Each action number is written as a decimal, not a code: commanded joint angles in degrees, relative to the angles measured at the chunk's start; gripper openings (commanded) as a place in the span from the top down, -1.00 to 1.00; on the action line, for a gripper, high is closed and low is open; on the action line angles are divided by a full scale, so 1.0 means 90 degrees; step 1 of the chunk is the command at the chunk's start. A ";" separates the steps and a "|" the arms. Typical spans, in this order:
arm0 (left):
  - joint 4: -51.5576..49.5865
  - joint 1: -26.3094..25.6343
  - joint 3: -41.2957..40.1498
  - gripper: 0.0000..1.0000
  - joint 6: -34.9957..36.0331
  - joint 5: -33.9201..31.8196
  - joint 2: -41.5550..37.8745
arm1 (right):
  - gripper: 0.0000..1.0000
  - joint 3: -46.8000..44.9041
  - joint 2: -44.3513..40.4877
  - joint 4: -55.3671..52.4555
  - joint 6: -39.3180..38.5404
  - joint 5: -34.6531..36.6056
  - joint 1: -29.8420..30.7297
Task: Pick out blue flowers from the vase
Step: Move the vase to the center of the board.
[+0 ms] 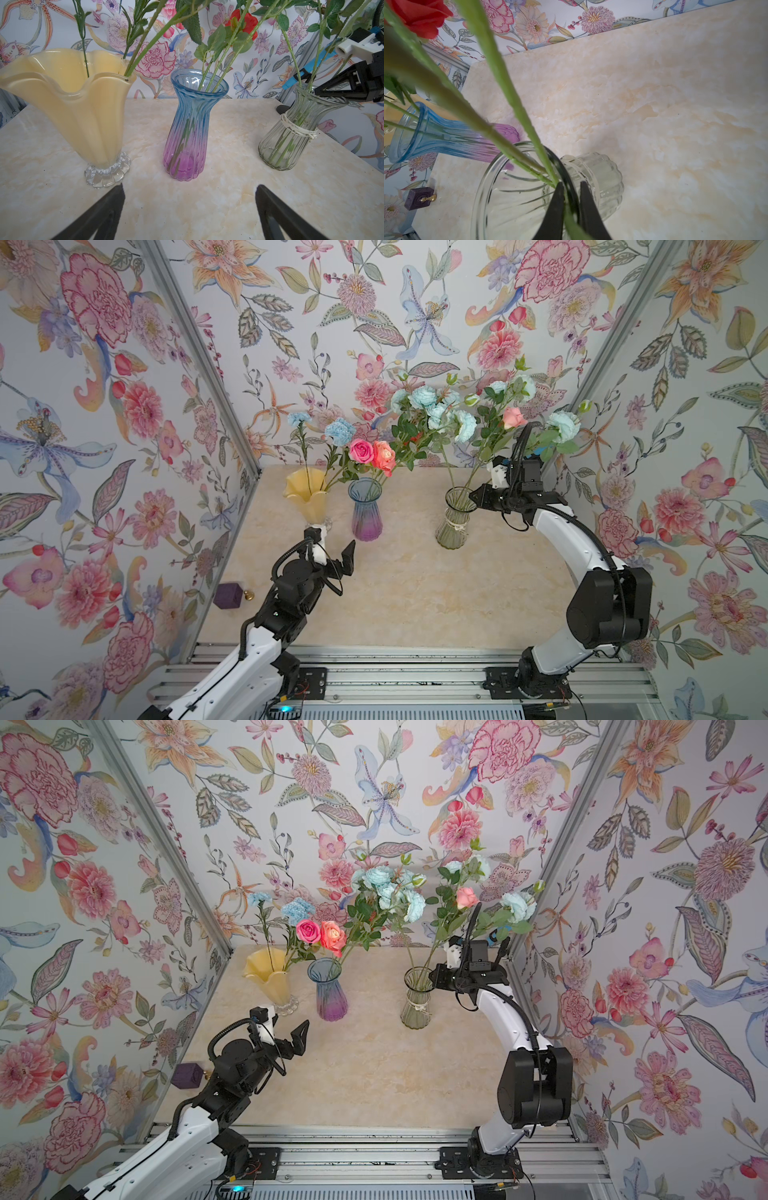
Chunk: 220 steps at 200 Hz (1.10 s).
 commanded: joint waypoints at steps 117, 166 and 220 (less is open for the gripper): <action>-0.0017 -0.0056 0.0413 -0.99 0.0065 0.0171 0.0283 | 1.00 -0.1148 -0.1907 -0.0999 -0.0212 -0.0406 0.0665; 0.0424 -0.0206 0.0408 -0.99 -0.0072 0.0252 0.0453 | 1.00 -0.1613 -0.2163 -0.0520 0.0085 -0.0188 0.1252; 0.1207 -0.0947 0.0756 -1.00 0.0082 -0.0077 0.1425 | 1.00 -0.2075 -0.2700 -0.0130 0.0267 0.0184 0.1731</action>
